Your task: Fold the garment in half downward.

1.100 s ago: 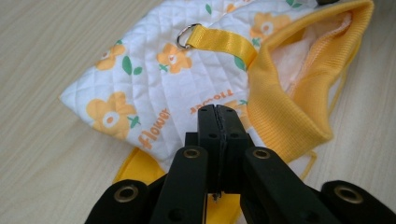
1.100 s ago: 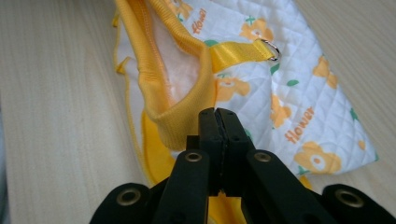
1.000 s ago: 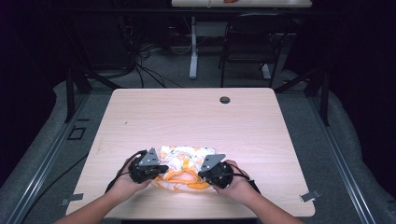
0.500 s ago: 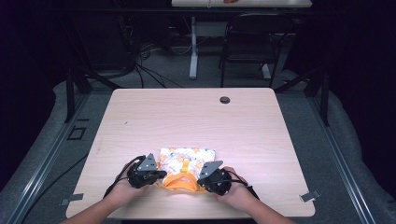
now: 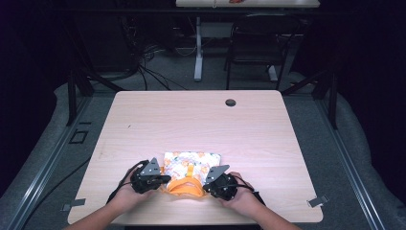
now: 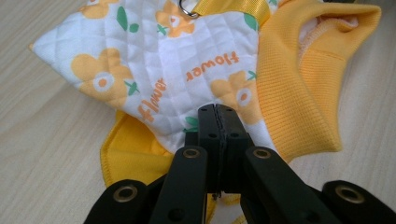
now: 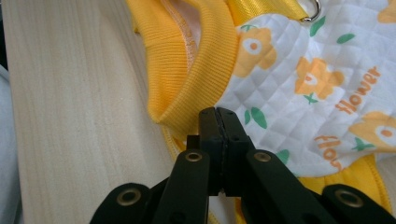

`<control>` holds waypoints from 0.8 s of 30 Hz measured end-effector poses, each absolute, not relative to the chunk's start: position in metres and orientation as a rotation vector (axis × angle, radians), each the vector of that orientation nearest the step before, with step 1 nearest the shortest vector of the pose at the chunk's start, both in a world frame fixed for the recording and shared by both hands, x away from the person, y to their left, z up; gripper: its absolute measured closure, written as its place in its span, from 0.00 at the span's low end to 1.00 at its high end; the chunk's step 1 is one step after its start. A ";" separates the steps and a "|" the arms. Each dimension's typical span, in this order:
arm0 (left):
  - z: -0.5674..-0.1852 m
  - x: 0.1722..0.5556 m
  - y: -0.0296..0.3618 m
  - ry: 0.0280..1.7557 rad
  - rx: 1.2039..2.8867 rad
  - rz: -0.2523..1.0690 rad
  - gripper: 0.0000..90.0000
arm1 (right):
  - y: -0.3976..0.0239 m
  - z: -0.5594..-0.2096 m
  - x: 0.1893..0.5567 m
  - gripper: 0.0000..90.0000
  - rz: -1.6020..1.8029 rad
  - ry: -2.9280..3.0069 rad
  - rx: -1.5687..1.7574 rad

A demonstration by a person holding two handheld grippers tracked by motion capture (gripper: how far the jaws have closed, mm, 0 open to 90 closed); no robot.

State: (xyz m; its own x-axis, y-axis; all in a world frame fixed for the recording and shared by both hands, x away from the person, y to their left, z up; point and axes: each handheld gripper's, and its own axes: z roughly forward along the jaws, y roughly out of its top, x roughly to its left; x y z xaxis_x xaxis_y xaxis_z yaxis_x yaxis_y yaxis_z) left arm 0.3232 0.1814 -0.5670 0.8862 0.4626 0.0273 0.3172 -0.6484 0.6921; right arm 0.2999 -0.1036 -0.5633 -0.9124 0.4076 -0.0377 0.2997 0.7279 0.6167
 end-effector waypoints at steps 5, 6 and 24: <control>-0.567 0.326 0.179 0.572 2.321 0.254 1.00 | -0.106 -0.563 0.303 1.00 0.948 2.747 0.603; -0.567 0.327 0.178 0.574 2.325 0.255 1.00 | -0.107 -0.563 0.305 1.00 0.930 2.751 0.596; -0.567 0.352 0.167 0.644 2.300 0.260 1.00 | -0.115 -0.561 0.329 1.00 0.930 2.718 0.682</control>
State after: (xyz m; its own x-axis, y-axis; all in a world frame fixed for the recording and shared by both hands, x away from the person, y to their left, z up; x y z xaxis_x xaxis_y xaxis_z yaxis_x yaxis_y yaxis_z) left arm 0.3522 0.1673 -0.5669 0.8545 0.5194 -0.0008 0.3737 -0.6138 0.6954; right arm 0.3290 -0.1147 -0.5610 -0.8763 0.4809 -0.0292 0.3623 0.6977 0.6181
